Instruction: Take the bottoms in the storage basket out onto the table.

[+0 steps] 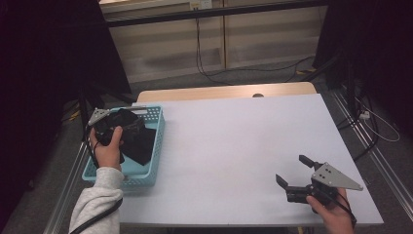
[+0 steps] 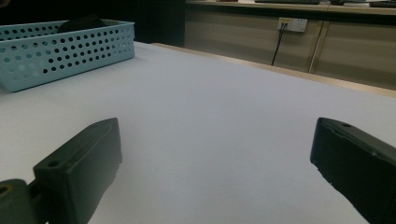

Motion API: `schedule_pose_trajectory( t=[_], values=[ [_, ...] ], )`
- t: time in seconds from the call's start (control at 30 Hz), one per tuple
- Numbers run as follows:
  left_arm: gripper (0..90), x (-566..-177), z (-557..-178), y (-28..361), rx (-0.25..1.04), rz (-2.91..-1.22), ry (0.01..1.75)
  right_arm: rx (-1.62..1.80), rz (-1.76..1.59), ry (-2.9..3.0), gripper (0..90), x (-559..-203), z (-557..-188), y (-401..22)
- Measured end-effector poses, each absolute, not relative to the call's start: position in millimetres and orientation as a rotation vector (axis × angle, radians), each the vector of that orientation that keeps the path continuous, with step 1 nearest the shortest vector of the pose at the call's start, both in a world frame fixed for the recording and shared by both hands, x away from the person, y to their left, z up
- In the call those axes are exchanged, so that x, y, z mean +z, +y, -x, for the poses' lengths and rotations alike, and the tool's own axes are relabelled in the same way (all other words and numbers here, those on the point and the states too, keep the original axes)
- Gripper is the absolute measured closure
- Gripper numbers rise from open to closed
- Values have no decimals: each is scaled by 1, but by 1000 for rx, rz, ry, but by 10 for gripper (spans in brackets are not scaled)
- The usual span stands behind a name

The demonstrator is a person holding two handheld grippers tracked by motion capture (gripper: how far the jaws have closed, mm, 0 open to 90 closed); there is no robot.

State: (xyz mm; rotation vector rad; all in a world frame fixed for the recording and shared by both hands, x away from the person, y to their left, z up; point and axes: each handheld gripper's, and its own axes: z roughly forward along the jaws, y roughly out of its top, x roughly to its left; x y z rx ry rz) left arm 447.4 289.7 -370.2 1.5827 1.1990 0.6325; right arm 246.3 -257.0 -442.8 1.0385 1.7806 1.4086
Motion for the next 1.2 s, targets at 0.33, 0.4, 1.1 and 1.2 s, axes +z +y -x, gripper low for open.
schedule_pose_trajectory(
  t=[0.33,0.4,1.1,1.2],
  values=[
    [34,-383,-464,299,652,-1598,1337,1403,-1039,1807,12,-446,-251,-255],
    [34,-385,-469,300,668,-1602,1360,1404,-1034,1807,12,-446,-250,-254],
    [40,-412,-506,290,686,-1697,1539,1378,-1032,1818,12,-448,-247,-256],
    [37,-414,-508,291,683,-1698,1549,1374,-1032,1829,12,-449,-247,-255]
  ],
)
